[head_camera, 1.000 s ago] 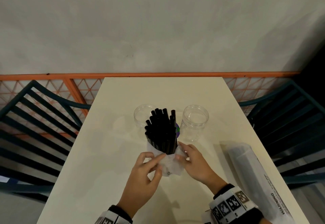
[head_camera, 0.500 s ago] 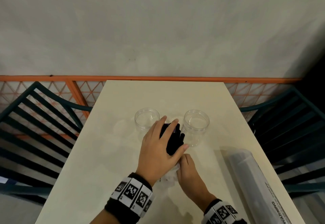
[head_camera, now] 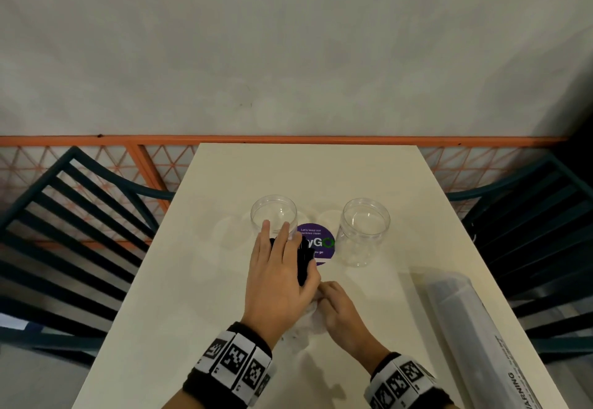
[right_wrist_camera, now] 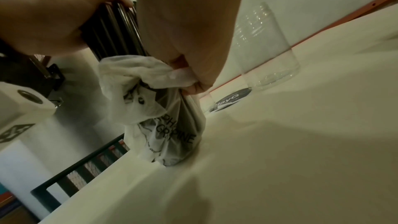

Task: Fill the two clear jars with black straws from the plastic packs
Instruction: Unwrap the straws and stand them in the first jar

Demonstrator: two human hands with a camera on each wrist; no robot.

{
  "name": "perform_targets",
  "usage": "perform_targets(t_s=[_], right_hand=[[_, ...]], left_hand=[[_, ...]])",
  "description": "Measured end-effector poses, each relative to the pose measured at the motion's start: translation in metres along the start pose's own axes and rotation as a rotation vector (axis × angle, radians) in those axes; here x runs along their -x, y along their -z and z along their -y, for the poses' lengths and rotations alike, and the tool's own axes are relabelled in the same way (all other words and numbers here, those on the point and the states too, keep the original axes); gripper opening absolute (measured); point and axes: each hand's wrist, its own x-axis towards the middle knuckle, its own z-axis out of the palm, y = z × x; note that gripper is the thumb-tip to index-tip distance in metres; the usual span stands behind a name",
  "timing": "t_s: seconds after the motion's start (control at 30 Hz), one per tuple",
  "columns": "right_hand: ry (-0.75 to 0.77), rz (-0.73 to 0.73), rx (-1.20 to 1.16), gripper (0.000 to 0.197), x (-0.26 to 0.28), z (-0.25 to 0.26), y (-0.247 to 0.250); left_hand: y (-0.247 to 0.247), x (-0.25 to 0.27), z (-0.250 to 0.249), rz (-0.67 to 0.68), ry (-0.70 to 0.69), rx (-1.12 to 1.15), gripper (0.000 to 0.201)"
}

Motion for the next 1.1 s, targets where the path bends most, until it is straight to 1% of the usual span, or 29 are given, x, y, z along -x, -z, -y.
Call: perform_targets(t_s=[0.07,0.13,0.17,0.2,0.27,0.3,0.33,0.37,0.43,0.53,0.6,0.7,0.73,0.83,0.87,0.9,0.93,0.97,1.0,1.1], right_hand=[[-0.029,0.004,-0.093,0.037,0.002,0.001,-0.003],[-0.013,0.031,-0.151,0.040,0.005,0.002,-0.003],[0.001,0.070,-0.162,0.044,0.006,0.003,-0.002],[0.017,0.127,-0.166,0.053,0.007,0.005,0.000],[0.027,0.248,-0.113,0.082,0.008,0.010,0.001],[0.021,0.280,-0.065,0.090,0.008,0.013,0.001],[0.011,0.289,-0.023,0.095,0.007,0.014,0.001],[-0.003,0.288,0.011,0.096,0.006,0.015,0.001],[-0.019,0.281,0.081,0.088,0.005,0.012,0.003],[0.019,0.281,0.205,0.077,0.008,0.007,0.007],[0.043,0.311,0.206,0.085,0.011,0.006,0.010],[0.013,0.378,0.195,0.108,0.013,0.008,0.013],[0.020,0.361,0.216,0.105,0.012,0.006,0.012],[0.066,0.224,0.260,0.072,0.011,0.003,0.008],[0.065,0.192,0.262,0.066,0.012,0.007,0.007],[0.073,0.161,0.256,0.066,0.013,0.010,0.008],[0.087,0.127,0.241,0.074,0.015,0.013,0.010],[0.105,0.101,0.231,0.084,0.016,0.017,0.015],[0.122,0.084,0.225,0.085,0.017,0.024,0.020],[0.195,0.021,0.274,0.053,0.013,0.053,0.043]], left_hand=[[0.003,0.003,0.005,0.022,-0.011,-0.010,0.051],[0.007,0.004,0.009,0.046,-0.015,-0.031,0.052],[0.008,0.003,0.010,0.054,-0.013,-0.043,0.052],[0.010,0.003,0.011,0.060,-0.007,-0.049,0.053],[0.011,0.002,0.012,0.083,-0.008,-0.062,0.054],[0.012,0.001,0.012,0.097,-0.023,-0.079,0.054],[0.012,0.001,0.012,0.107,-0.046,-0.093,0.054],[0.012,0.001,0.012,0.116,-0.068,-0.096,0.053],[0.012,0.000,0.010,0.161,-0.098,-0.061,0.054],[0.012,0.000,0.008,0.223,-0.125,-0.063,0.052],[0.013,0.000,0.009,0.240,-0.128,-0.098,0.048],[0.014,-0.001,0.012,0.219,-0.133,-0.095,0.045],[0.014,0.000,0.012,0.224,-0.134,-0.096,0.044],[0.016,0.002,0.010,0.251,-0.140,-0.079,0.046],[0.017,0.002,0.011,0.250,-0.131,-0.034,0.050],[0.018,0.002,0.013,0.226,-0.115,0.031,0.055],[0.021,0.002,0.016,0.201,-0.088,0.108,0.059],[0.025,0.000,0.018,0.171,-0.059,0.191,0.059],[0.031,-0.002,0.020,0.135,-0.038,0.266,0.057],[0.053,-0.013,0.024,0.036,-0.046,0.392,0.045]])
